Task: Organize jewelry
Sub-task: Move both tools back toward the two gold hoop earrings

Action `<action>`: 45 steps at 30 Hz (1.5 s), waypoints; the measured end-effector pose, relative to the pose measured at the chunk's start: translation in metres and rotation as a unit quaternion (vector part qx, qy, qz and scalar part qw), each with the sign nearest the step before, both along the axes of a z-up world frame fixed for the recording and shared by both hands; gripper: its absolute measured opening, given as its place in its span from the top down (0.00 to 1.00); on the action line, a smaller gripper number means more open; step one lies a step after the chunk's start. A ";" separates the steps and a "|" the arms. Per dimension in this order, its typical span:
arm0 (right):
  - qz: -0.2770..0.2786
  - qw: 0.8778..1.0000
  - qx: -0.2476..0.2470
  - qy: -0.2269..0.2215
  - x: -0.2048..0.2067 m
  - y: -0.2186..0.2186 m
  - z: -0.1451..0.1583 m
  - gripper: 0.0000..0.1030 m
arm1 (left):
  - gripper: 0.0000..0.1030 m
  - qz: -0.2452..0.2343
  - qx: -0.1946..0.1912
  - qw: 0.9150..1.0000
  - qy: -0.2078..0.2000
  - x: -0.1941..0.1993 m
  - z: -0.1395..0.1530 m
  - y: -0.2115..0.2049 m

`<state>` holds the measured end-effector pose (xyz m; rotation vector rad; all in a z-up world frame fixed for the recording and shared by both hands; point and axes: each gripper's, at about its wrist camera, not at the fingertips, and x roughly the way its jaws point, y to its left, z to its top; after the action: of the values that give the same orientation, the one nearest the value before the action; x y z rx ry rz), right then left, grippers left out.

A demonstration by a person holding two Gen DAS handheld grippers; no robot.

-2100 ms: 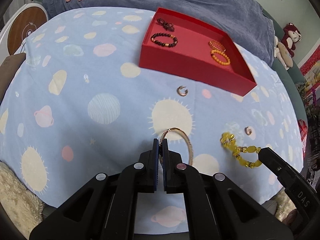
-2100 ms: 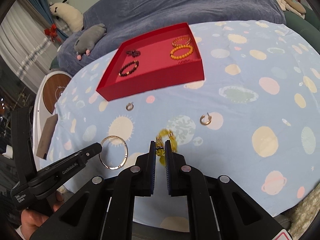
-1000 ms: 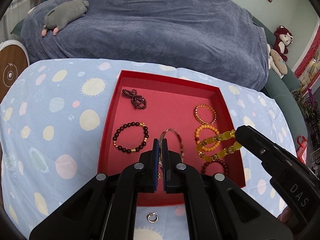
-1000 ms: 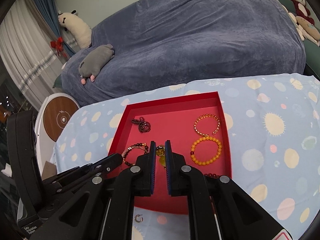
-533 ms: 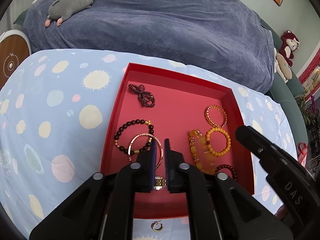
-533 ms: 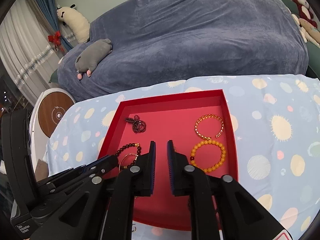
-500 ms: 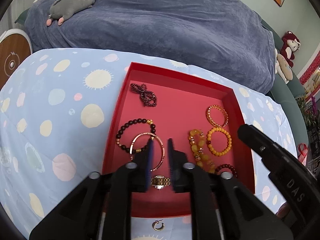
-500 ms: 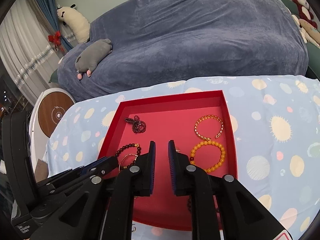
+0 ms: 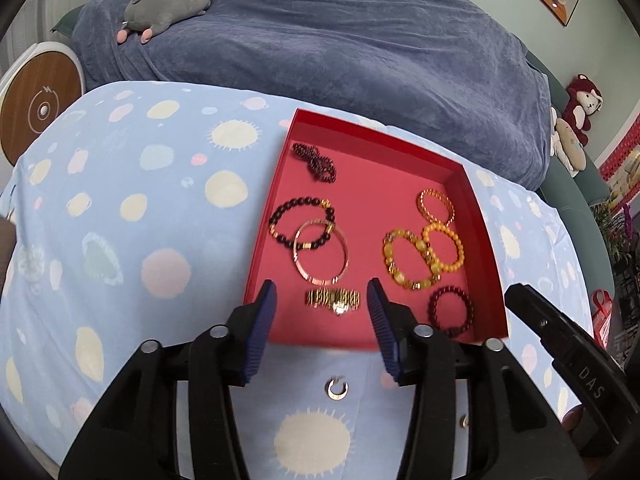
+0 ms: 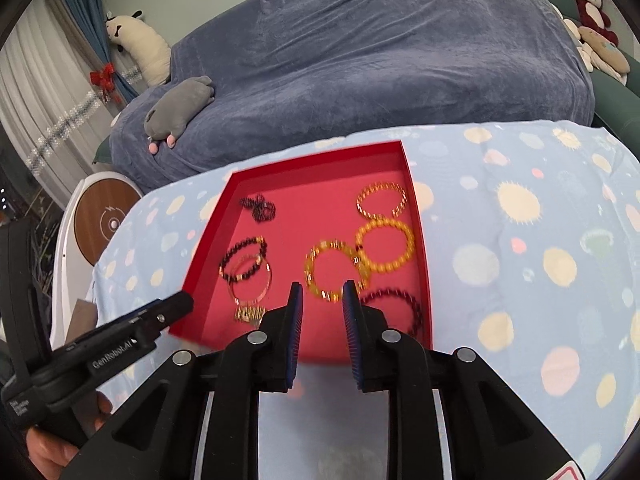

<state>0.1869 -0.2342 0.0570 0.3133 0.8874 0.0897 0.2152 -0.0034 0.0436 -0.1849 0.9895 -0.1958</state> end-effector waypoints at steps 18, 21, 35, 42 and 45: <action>-0.017 0.998 -0.024 0.057 -0.113 -0.001 -0.040 0.75 | 0.48 -0.005 0.010 0.999 0.047 -0.097 -0.038 0.012; -0.030 0.997 -0.021 0.070 -0.126 -0.008 -0.048 0.75 | 0.48 -0.009 0.011 0.999 0.051 -0.108 -0.042 0.010; -0.045 0.995 -0.015 0.085 -0.152 -0.013 -0.060 0.75 | 0.48 -0.020 0.022 0.997 0.065 -0.138 -0.052 0.001; -0.046 0.995 -0.017 0.085 -0.151 -0.012 -0.061 0.72 | 0.47 -0.019 0.026 0.997 0.065 -0.142 -0.052 0.001; -0.048 0.995 -0.021 0.084 -0.147 -0.012 -0.061 0.70 | 0.47 -0.019 0.030 0.997 0.067 -0.144 -0.054 0.001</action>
<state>0.0401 -0.2464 -0.0044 0.3265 1.0375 -0.0441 0.0716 -0.0027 -0.0099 -0.1252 1.1320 -0.1898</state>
